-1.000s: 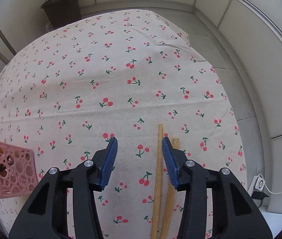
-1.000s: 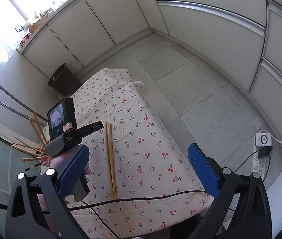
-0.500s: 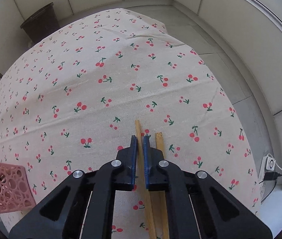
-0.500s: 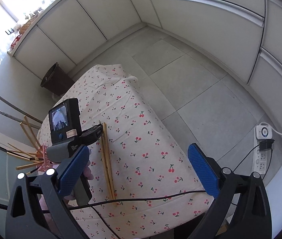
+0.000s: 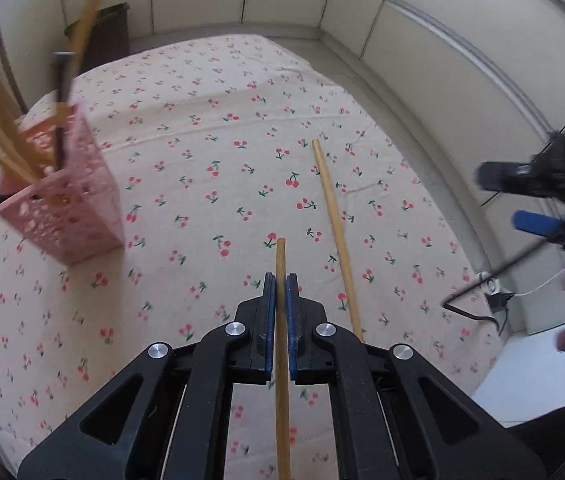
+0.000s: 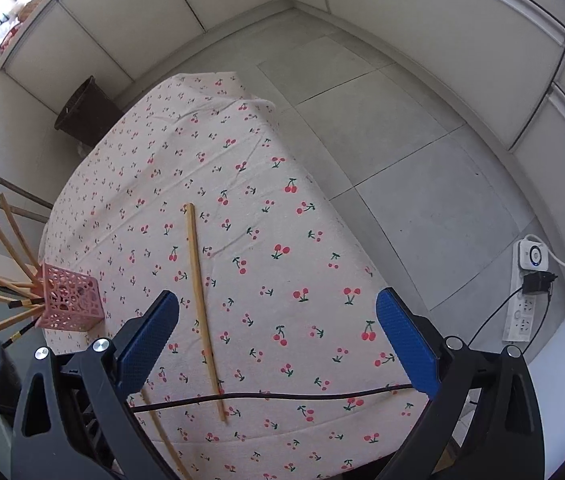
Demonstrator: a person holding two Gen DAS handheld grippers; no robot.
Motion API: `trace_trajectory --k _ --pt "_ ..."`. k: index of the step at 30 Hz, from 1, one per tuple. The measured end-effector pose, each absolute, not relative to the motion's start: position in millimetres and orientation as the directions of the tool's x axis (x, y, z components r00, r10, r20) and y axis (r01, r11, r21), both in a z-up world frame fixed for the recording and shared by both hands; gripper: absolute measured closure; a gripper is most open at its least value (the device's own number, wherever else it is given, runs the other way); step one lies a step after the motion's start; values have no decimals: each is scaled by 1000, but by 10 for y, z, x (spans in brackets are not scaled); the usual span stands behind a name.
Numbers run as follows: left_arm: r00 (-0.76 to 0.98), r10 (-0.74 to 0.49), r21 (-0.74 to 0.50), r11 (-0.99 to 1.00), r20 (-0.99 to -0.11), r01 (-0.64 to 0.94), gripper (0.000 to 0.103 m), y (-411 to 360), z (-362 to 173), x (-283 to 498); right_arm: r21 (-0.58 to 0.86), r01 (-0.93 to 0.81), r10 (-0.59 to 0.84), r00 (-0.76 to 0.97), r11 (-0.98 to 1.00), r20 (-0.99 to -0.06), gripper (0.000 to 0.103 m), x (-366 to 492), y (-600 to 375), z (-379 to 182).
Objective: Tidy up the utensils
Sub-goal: 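Lift the chopstick with the left tool while the right tool grasps the other chopstick, then carry both chopsticks upright over the pink holder with both tools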
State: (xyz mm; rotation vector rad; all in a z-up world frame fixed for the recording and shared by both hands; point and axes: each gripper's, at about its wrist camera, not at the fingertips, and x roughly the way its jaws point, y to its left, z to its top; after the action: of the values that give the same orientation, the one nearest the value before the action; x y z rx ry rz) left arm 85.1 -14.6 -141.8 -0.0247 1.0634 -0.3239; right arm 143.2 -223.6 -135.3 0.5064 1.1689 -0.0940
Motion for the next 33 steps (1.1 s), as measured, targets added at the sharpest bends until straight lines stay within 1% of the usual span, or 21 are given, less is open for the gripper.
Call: trace_trajectory --k 4,6,9,12,14,15,17,19,21,23,25,26,27,28,29,30,33 --pt "581 -317 -249 949 -750 196 98 344 -921 430 308 294 178 396 905 -901 7 1608 -1975 -1426" --pt "656 -306 -268 950 -690 161 98 615 -728 234 298 290 171 391 910 -904 7 1714 -1864 -1470" --pt "739 -269 -274 954 -618 119 98 935 -616 -5 290 286 167 386 913 -907 7 1890 -1727 -1532" --pt "750 -289 -336 937 -595 95 98 1122 -600 -99 266 275 151 377 924 -914 7 2089 -1600 -1566" --pt "769 -283 -328 939 -574 101 98 1159 -538 -146 246 251 138 380 936 -915 8 2220 -1500 -1567" --pt "776 -280 -323 941 -565 104 98 1169 -506 -173 230 242 128 375 942 -918 11 2286 -1448 -1576" --pt "780 -287 -327 938 -556 112 98 1229 -457 -224 207 238 107 374 949 -921 13 2410 -1357 -1601" --pt "780 -287 -326 939 -556 114 98 1264 -449 -242 200 240 106 354 950 -929 19 2520 -1288 -1669" --pt "778 -293 -329 937 -556 118 98 1325 -436 -273 193 248 108 320 949 -941 29 2627 -1232 -1781" --pt "779 -297 -331 936 -552 122 98 1361 -423 -288 183 251 104 297 950 -949 33 2693 -1186 -1889" --pt "781 -297 -328 936 -549 126 98 1369 -421 -292 172 249 100 276 953 -956 44 2740 -1138 -1988" --pt "781 -299 -327 936 -549 129 98 1368 -425 -288 172 245 106 260 954 -960 56 2756 -1116 -2050" --pt "779 -299 -323 937 -551 131 98 1360 -434 -282 160 239 96 258 958 -961 61 2755 -1092 -2089" --pt "779 -293 -319 939 -554 127 98 1363 -442 -272 151 221 83 291 964 -953 71 2747 -1057 -2062" --pt "779 -289 -318 940 -556 122 98 1365 -444 -266 146 206 82 290 968 -953 78 2747 -1036 -2073" --pt "778 -288 -321 940 -559 117 98 1374 -452 -255 141 203 75 304 969 -950 94 2738 -1038 -2061" --pt "778 -282 -329 939 -561 103 98 1395 -448 -248 221 236 138 323 946 -936 95 2707 -1165 -2036"
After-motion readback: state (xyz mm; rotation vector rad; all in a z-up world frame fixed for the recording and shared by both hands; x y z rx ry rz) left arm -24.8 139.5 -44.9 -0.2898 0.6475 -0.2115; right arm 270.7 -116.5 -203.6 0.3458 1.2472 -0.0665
